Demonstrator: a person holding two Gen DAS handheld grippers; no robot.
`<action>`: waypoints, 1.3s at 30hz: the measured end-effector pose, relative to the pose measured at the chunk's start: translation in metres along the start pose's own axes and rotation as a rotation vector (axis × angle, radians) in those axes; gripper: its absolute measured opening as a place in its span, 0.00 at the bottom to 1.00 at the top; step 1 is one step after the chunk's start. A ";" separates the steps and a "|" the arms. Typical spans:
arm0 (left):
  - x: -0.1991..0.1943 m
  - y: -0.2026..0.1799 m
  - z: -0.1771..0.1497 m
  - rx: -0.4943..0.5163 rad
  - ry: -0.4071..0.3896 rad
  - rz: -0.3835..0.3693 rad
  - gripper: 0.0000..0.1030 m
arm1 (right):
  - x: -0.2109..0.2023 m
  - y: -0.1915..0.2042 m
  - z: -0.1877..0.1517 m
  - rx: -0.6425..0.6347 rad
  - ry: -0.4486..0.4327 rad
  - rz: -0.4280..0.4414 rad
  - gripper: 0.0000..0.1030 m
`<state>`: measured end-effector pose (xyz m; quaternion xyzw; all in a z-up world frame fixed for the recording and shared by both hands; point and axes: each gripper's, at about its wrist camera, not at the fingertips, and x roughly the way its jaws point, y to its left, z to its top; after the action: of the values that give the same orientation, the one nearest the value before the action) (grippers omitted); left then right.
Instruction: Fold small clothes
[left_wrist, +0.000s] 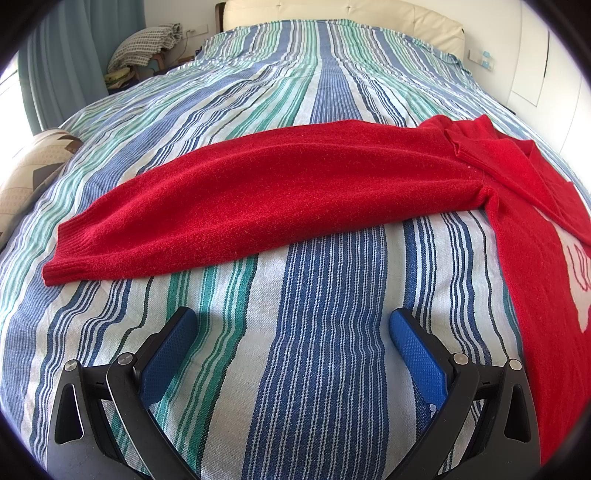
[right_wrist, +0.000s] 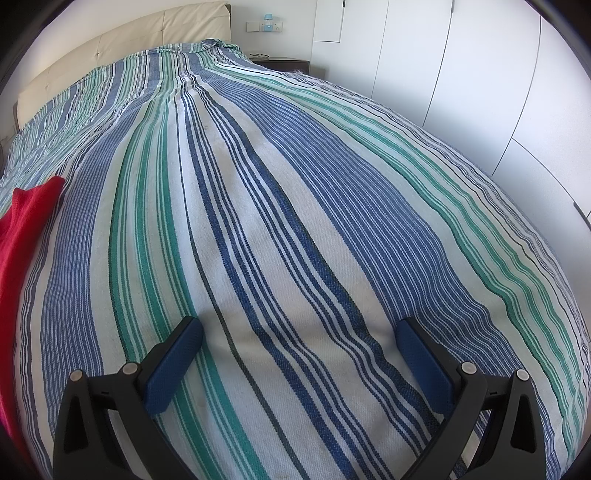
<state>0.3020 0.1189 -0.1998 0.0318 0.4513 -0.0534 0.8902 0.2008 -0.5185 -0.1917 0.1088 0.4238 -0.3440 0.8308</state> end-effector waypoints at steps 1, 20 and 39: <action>0.000 0.000 0.000 0.000 0.000 0.000 1.00 | 0.000 0.000 0.000 0.000 0.000 0.000 1.00; -0.001 0.001 0.001 -0.006 -0.001 -0.007 1.00 | 0.000 0.000 -0.001 0.002 -0.005 -0.002 1.00; -0.046 0.051 0.009 -0.253 0.113 -0.200 0.99 | -0.095 -0.025 -0.035 0.002 0.036 0.264 1.00</action>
<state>0.2890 0.1718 -0.1571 -0.1226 0.5048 -0.0826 0.8505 0.1239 -0.4748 -0.1366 0.1706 0.4202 -0.2303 0.8610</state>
